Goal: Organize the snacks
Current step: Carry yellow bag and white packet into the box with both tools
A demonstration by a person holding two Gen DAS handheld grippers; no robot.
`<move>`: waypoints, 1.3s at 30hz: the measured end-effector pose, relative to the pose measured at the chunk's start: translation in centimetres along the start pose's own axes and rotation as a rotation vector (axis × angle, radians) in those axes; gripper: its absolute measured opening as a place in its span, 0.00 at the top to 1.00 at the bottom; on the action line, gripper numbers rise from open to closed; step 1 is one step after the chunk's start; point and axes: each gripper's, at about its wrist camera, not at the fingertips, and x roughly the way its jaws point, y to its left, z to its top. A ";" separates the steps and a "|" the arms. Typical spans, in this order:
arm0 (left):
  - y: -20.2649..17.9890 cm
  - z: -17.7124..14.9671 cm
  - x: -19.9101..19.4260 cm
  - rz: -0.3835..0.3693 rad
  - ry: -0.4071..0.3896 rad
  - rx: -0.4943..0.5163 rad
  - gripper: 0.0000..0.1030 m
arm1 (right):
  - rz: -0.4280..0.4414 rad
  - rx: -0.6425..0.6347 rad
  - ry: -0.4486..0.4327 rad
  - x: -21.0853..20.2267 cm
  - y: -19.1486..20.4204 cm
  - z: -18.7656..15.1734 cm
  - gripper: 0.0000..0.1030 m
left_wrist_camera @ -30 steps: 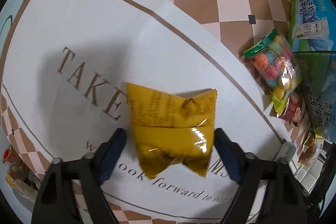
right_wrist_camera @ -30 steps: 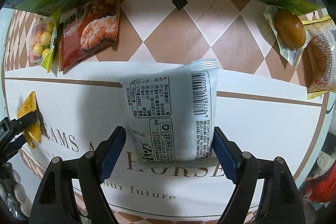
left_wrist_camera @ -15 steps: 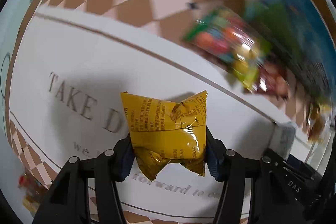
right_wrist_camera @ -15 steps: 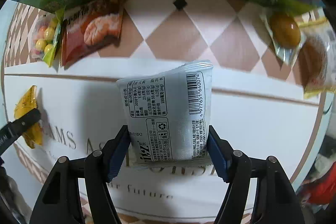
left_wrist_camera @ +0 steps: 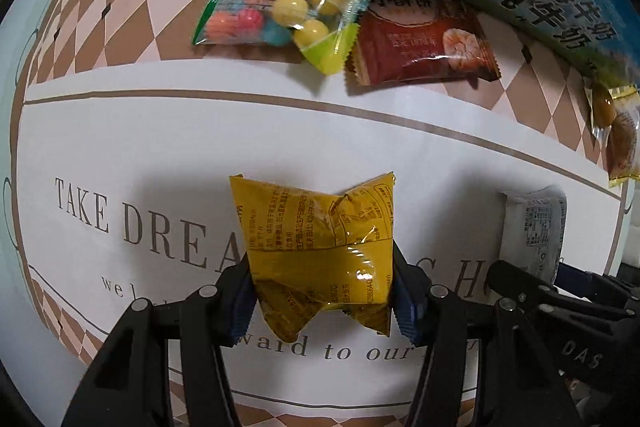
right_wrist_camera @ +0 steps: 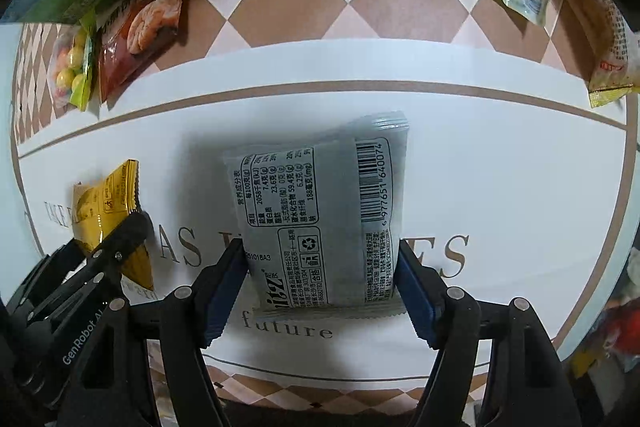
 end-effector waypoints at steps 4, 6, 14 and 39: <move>-0.8 0.9 -0.8 -0.003 -0.004 0.014 0.47 | -0.037 -0.042 -0.048 -0.2 0.8 -0.4 0.29; -1.4 1.4 -2.2 -0.009 -0.013 0.021 0.47 | -0.031 -0.040 -0.051 -0.2 1.9 -2.1 0.29; -3.7 3.3 -11.5 -0.131 -0.144 0.057 0.47 | 0.114 -0.050 -0.169 -8.6 0.2 -2.2 0.29; -3.1 30.9 -15.8 -0.124 -0.092 0.155 0.45 | 0.116 -0.009 -0.216 -18.6 -0.6 19.8 0.29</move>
